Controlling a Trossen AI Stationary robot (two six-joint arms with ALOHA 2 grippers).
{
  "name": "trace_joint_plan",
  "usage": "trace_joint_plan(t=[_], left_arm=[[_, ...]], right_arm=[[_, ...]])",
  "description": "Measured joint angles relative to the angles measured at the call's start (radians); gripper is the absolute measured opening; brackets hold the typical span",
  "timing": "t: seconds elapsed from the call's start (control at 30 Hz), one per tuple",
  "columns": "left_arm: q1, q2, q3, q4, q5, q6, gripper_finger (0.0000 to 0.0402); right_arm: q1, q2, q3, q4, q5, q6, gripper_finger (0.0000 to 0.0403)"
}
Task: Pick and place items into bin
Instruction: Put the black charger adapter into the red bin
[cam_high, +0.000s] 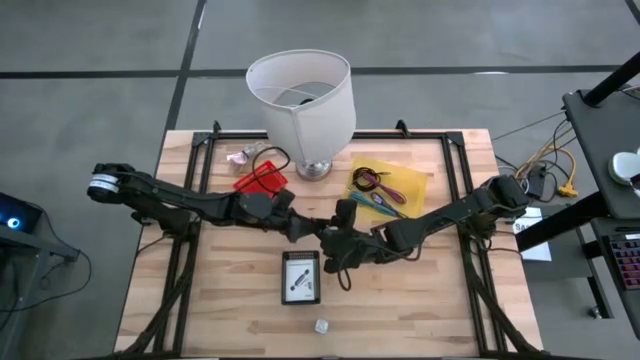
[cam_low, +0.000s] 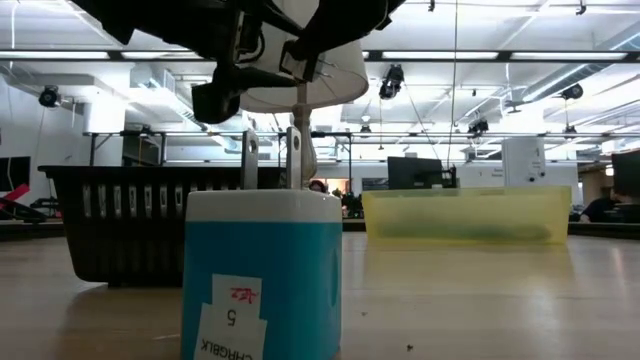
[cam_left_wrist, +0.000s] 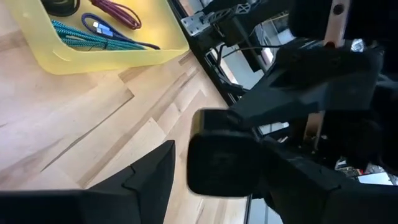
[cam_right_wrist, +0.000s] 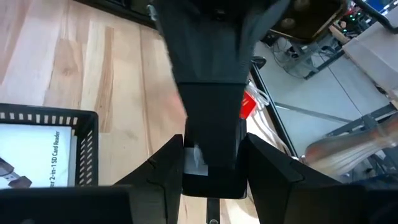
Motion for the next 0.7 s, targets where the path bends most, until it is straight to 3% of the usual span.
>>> trace_joint_plan(t=[0.37,0.7], left_arm=[[0.01,0.001,0.0,0.007,-0.003,0.002,0.0132],[0.011,0.002,-0.002,0.005,0.004,0.02,0.0132]], right_arm=[[-0.002,0.001,0.005,-0.001,-0.041,-0.001,0.0126],[-0.009,0.001,0.005,0.0,-0.043,-0.005,0.0126]])
